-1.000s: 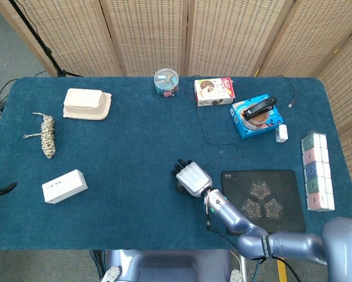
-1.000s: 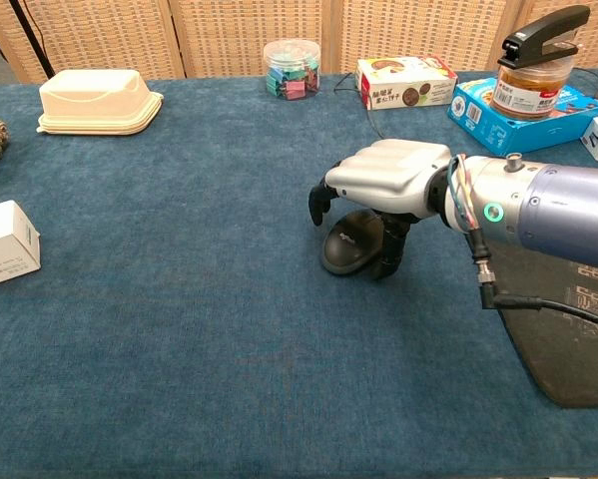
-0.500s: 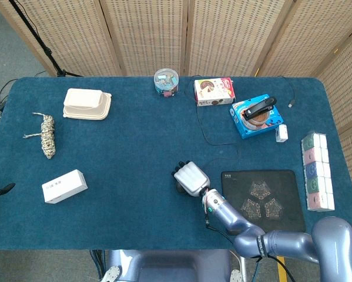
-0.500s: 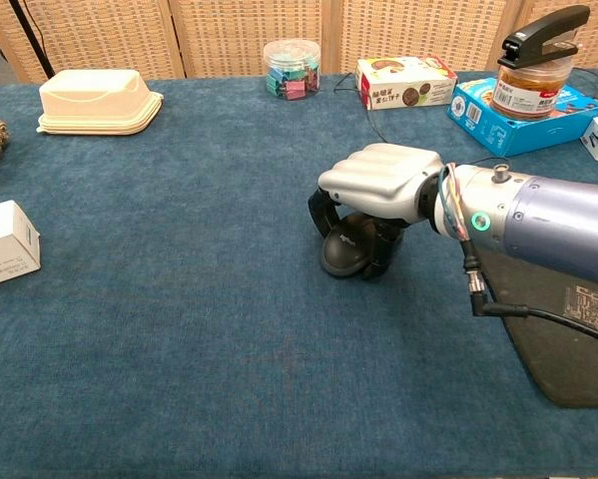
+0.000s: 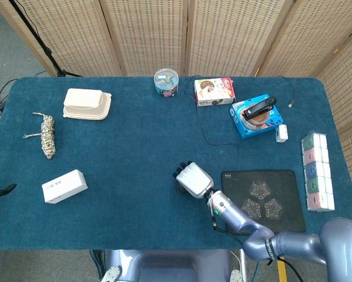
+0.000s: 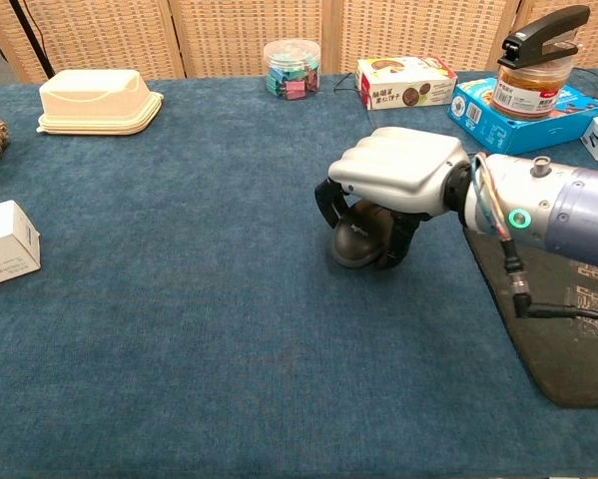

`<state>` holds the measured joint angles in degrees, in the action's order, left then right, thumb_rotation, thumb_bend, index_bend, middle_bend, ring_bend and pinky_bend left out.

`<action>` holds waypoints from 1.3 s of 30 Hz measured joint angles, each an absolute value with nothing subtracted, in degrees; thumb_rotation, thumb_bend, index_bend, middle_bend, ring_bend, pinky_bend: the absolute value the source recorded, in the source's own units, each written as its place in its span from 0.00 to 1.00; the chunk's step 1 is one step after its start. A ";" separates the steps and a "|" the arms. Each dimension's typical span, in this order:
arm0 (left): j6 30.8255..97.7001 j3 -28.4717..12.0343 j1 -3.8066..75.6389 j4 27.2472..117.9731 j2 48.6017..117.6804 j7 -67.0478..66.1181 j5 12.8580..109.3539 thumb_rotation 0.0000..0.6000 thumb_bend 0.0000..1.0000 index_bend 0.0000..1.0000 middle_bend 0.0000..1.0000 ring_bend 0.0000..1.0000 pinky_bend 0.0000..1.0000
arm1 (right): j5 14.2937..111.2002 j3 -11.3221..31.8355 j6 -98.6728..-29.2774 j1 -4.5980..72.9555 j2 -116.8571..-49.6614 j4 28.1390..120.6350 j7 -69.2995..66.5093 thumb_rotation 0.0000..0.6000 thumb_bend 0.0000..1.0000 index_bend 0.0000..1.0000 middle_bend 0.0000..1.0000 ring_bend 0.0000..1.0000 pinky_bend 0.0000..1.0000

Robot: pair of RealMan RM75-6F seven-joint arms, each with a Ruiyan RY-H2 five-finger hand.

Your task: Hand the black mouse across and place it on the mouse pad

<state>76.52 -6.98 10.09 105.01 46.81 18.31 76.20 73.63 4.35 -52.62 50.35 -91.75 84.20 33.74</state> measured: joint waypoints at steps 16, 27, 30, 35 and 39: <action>76.02 -6.59 10.88 106.97 49.33 9.41 75.38 1.00 0.09 0.00 0.00 0.00 0.00 | 91.66 -4.65 -58.67 46.21 -73.10 89.46 27.40 1.00 0.47 0.51 0.44 0.31 0.46; 75.39 -6.66 11.71 108.36 50.97 4.94 74.08 1.00 0.09 0.00 0.00 0.00 0.00 | 96.83 -10.02 -61.65 41.21 -66.96 83.49 21.32 1.00 0.47 0.51 0.44 0.31 0.46; 75.16 -6.80 11.96 108.50 51.24 4.13 73.60 1.00 0.09 0.00 0.00 0.00 0.00 | 97.42 -10.90 -62.45 39.63 -66.77 80.87 18.96 1.00 0.47 0.50 0.44 0.31 0.46; 75.09 -6.82 12.25 108.77 51.67 2.49 73.59 1.00 0.09 0.00 0.00 0.00 0.00 | 98.88 -12.47 -63.97 36.68 -67.18 76.71 16.58 1.00 0.47 0.50 0.44 0.31 0.46; 74.93 -6.88 12.54 109.04 52.03 1.73 73.55 1.00 0.09 0.00 0.00 0.00 0.00 | 100.03 -13.21 -65.93 34.22 -67.95 73.82 15.49 1.00 0.47 0.50 0.44 0.31 0.46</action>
